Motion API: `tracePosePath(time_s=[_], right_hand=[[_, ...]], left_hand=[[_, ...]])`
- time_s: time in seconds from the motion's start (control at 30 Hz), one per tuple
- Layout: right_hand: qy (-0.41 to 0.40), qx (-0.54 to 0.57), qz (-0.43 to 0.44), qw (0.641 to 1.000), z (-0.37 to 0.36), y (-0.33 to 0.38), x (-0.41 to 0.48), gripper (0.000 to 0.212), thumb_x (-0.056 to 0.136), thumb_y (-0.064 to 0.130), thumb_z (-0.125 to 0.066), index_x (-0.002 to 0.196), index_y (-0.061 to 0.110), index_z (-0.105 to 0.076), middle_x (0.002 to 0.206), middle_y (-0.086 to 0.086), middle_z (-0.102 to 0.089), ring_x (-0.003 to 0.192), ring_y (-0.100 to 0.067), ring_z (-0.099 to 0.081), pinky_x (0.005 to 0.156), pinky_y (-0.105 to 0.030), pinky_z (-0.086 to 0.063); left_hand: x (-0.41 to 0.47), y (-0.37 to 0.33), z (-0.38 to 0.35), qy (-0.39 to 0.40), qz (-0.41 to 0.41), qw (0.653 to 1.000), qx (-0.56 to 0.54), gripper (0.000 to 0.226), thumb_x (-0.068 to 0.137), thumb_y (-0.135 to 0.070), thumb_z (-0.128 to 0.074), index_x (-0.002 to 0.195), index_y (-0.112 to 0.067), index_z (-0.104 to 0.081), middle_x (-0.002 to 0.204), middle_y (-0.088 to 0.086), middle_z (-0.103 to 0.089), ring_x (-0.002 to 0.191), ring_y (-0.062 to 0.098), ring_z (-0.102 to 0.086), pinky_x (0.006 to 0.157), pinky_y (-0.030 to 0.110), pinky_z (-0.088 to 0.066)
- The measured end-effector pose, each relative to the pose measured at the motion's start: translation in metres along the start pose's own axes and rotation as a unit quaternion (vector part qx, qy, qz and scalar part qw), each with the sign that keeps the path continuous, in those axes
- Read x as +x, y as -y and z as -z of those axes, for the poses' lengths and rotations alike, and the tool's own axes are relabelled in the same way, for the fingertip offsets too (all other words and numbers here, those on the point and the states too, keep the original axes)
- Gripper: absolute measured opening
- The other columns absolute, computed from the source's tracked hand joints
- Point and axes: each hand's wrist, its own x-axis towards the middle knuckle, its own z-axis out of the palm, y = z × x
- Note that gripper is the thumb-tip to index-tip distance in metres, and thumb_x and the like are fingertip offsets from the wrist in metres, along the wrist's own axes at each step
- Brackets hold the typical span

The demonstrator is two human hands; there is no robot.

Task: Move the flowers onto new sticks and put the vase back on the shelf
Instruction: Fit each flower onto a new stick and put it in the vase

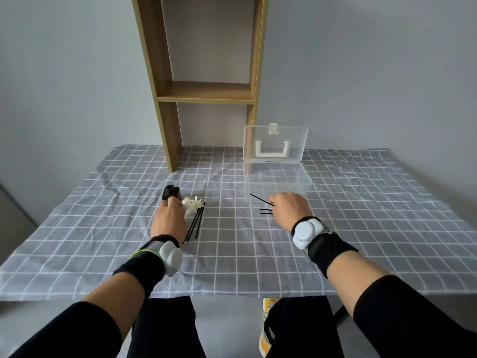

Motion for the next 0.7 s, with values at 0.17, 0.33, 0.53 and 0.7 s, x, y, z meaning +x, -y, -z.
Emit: tracePosePath(time_s=[0.17, 0.33, 0.53, 0.7], right_hand=[[-0.019, 0.218, -0.011, 0.976, -0.011, 0.013, 0.001, 0.018, 0.095, 0.018, -0.061, 0.098, 0.015, -0.079, 0.09, -0.002, -0.079, 0.083, -0.025, -0.072, 0.073, -0.039, -0.061], [-0.033, 0.354, -0.006, 0.935, -0.024, 0.031, -0.004, 0.018, 0.095, 0.027, -0.067, 0.092, 0.018, -0.081, 0.081, 0.004, -0.079, 0.075, -0.014, -0.07, 0.075, -0.027, -0.056], [-0.055, 0.475, -0.04, 0.877, -0.041, 0.041, -0.015, 0.019, 0.095, 0.032, -0.068, 0.093, 0.018, -0.08, 0.072, 0.007, -0.073, 0.068, -0.011, -0.068, 0.07, -0.029, -0.055], [-0.104, 0.506, -0.034, 0.856, -0.059, 0.034, -0.021, 0.014, 0.096, 0.027, -0.068, 0.092, 0.018, -0.079, 0.073, 0.012, -0.072, 0.067, -0.002, -0.065, 0.066, -0.015, -0.049]], left_hand=[[-0.003, -0.016, 0.001, -0.069, -0.03, 0.993, -0.097, 0.012, 0.1, -0.019, -0.053, 0.105, -0.008, -0.053, 0.116, 0.014, -0.053, 0.093, 0.03, -0.054, 0.077, 0.033, -0.038], [-0.01, -0.045, -0.013, -0.025, -0.101, 0.969, -0.224, 0.015, 0.098, -0.024, -0.06, 0.104, -0.01, -0.056, 0.11, 0.001, -0.06, 0.091, 0.015, -0.062, 0.078, 0.026, -0.05], [-0.017, -0.072, -0.042, 0.098, 0.059, 0.847, -0.519, 0.011, 0.097, -0.012, -0.061, 0.095, -0.008, -0.051, 0.101, 0.018, -0.069, 0.089, 0.023, -0.075, 0.077, 0.034, -0.061], [-0.018, -0.079, -0.056, 0.133, 0.114, 0.727, -0.663, 0.015, 0.094, 0.004, -0.054, 0.102, -0.009, -0.052, 0.097, 0.024, -0.066, 0.086, 0.032, -0.074, 0.077, 0.035, -0.06]])
